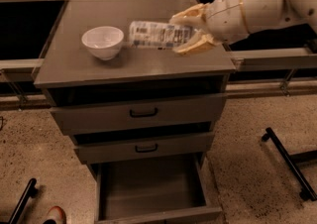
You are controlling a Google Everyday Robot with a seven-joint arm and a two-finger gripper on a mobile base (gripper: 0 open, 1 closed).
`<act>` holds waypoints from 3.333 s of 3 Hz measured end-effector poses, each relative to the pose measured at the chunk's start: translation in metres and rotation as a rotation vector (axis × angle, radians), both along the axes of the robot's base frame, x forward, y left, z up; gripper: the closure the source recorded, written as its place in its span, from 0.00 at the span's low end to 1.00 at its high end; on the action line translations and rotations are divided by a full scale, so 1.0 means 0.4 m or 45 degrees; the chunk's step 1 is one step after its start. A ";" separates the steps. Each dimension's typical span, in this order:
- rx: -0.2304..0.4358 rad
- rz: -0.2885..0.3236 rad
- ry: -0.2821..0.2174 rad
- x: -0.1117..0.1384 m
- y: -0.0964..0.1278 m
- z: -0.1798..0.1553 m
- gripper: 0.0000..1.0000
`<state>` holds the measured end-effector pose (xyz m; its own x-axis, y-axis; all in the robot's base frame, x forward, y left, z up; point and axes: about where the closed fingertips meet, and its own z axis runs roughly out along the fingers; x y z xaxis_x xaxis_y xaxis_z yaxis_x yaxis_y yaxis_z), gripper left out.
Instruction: Pick blue plastic bottle from bottom drawer and place on counter
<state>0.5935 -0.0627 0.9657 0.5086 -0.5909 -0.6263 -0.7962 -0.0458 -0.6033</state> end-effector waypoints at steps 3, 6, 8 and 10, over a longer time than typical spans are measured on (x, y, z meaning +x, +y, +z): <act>0.039 -0.125 -0.071 0.079 -0.025 0.021 1.00; 0.126 -0.745 0.145 0.303 -0.093 -0.075 1.00; 0.344 -0.919 0.510 0.342 -0.101 -0.190 0.58; 0.368 -0.940 0.562 0.344 -0.095 -0.200 0.12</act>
Offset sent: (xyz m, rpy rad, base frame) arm 0.0150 0.0006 0.0144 0.0456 -0.0474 -0.0485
